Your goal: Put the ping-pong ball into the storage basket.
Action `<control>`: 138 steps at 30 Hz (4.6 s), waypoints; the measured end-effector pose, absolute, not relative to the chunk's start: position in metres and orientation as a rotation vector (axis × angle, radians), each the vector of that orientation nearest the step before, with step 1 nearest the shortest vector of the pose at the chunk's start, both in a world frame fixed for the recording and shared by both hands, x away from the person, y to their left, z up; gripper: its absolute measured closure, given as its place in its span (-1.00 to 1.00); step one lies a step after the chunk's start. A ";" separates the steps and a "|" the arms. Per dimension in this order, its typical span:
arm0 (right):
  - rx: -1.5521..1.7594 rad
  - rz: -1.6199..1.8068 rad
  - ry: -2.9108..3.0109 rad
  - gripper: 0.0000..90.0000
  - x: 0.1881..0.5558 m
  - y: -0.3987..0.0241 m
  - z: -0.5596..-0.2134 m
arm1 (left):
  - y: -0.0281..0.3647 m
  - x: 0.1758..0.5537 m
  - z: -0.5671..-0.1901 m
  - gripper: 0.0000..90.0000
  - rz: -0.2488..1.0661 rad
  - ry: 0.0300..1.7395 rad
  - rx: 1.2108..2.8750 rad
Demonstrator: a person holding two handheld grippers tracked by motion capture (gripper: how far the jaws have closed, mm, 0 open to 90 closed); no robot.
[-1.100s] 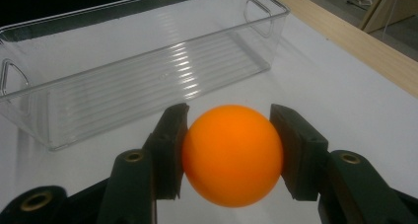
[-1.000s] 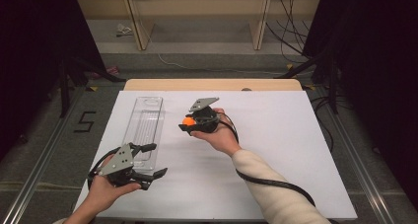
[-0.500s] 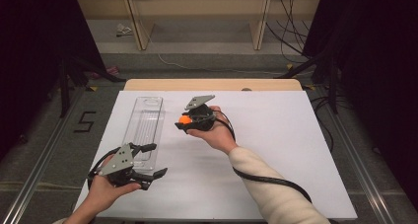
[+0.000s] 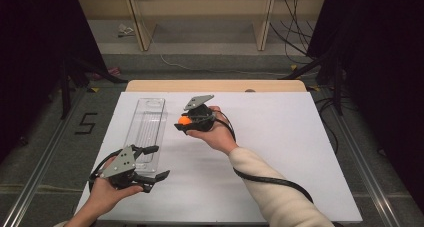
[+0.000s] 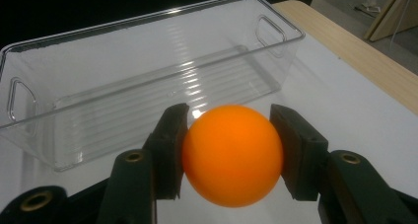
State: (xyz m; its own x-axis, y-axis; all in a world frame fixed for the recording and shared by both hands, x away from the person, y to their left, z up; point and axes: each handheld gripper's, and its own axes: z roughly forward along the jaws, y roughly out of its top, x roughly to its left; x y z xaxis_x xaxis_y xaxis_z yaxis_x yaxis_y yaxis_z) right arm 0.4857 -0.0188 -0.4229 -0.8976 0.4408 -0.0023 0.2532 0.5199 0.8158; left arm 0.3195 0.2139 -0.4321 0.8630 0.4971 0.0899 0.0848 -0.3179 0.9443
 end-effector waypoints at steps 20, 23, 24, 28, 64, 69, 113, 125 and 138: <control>0.564 1.314 2.558 0.14 0.488 -0.007 -0.418 | 0.214 0.319 -0.432 -0.61 0.439 0.433 1.868; 0.562 1.316 2.558 0.14 0.489 -0.005 -0.417 | 0.214 0.319 -0.432 -0.61 0.438 0.433 1.868; 0.560 1.316 2.558 0.14 0.489 -0.004 -0.417 | 0.214 0.319 -0.432 -0.61 0.438 0.433 1.868; 0.557 1.311 2.561 0.14 0.489 -0.002 -0.416 | 0.214 0.319 -0.432 -0.61 0.438 0.432 1.868; 0.523 1.303 2.580 0.14 0.496 0.018 -0.412 | 0.213 0.319 -0.432 -0.60 0.436 0.429 1.870; 0.516 1.300 2.587 0.14 0.497 0.023 -0.410 | 0.213 0.319 -0.432 -0.60 0.435 0.427 1.874; 0.471 1.296 2.626 0.14 0.505 0.055 -0.408 | 0.213 0.318 -0.432 -0.59 0.435 0.420 1.875; 0.458 1.289 2.639 0.14 0.506 0.063 -0.408 | 0.213 0.319 -0.433 -0.59 0.435 0.417 1.877; 0.434 1.274 2.660 0.14 0.507 0.073 -0.410 | 0.212 0.318 -0.433 -0.59 0.434 0.415 1.880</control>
State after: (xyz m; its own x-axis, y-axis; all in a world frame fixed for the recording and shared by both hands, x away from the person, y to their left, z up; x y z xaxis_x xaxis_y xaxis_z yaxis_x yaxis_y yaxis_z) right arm 0.5069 0.0729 -0.4105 -0.9451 0.3264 -0.0189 0.1898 0.5949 0.7811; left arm 0.3185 0.2124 -0.4328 0.8711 0.4812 0.0983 0.0763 -0.3303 0.9408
